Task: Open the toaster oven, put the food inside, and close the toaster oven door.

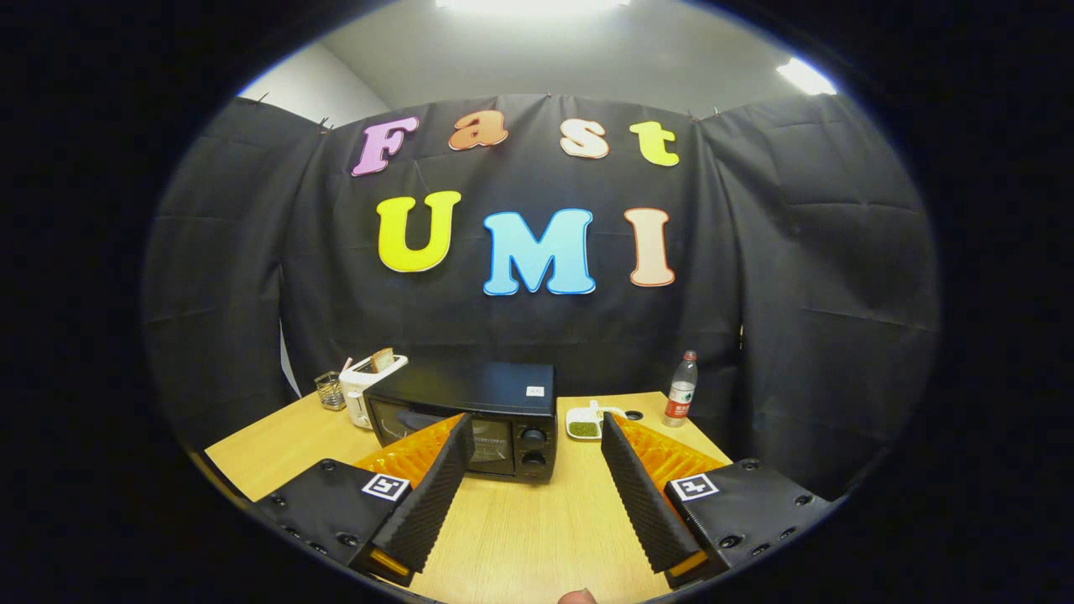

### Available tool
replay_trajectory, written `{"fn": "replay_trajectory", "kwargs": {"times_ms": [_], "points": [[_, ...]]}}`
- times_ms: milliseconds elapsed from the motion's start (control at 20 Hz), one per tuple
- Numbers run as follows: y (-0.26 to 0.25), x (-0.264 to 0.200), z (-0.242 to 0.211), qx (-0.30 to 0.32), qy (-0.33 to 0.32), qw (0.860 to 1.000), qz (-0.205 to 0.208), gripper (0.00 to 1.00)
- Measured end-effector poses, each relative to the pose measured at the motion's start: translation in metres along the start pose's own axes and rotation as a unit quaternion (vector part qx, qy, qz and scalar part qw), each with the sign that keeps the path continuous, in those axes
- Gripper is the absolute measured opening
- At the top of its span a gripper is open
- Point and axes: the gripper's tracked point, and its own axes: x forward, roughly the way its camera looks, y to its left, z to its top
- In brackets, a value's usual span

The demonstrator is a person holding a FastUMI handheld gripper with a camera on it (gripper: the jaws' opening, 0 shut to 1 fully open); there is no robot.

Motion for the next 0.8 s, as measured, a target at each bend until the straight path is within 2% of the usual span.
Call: {"fn": "replay_trajectory", "kwargs": {"times_ms": [500, 800], "points": [[-0.056, -0.029, 0.013, 0.030, -0.012, 0.999, -0.022, 0.97], [-0.050, -0.030, 0.017, 0.030, -0.017, 0.999, -0.017, 0.98]]}}
